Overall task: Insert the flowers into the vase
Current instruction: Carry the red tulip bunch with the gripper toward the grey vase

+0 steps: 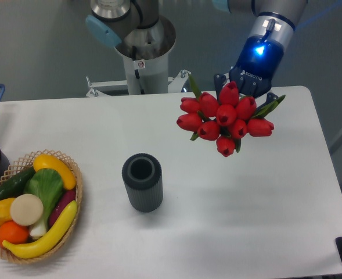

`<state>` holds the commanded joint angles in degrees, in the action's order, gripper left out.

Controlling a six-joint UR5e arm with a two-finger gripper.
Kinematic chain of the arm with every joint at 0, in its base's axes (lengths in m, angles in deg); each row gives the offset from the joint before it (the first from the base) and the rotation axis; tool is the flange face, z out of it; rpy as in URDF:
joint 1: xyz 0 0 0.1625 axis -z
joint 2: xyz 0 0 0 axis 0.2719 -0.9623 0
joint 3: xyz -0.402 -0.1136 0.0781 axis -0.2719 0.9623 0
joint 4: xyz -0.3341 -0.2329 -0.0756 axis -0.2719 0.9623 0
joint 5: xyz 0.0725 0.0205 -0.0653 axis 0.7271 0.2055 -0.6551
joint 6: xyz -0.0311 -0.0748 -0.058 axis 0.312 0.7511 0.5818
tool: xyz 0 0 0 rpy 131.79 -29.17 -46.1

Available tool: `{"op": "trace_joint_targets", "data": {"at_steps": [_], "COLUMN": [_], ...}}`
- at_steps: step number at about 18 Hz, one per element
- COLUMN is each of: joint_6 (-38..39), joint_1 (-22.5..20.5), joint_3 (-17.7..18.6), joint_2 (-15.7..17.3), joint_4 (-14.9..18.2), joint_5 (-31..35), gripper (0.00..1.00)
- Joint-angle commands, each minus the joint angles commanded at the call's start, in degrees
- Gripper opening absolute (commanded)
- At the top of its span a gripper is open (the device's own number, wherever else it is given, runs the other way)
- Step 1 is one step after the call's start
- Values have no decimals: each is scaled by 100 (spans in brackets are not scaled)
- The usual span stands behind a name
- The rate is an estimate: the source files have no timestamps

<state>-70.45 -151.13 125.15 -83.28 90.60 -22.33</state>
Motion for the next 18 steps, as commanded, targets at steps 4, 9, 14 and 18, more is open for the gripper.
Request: {"op": "trace_joint_targets", "data": {"at_steps": [4, 9, 14, 18], "joint_6": [9, 9, 9, 9], "joint_1": [26, 44, 132, 395], "joint_3": [70, 175, 176, 115], "joint_2": [9, 61, 53, 0], "joint_4": [0, 0, -9, -35], "joint_5": [-9, -17, -351, -842], "gripper": [22, 22, 22, 22]}}
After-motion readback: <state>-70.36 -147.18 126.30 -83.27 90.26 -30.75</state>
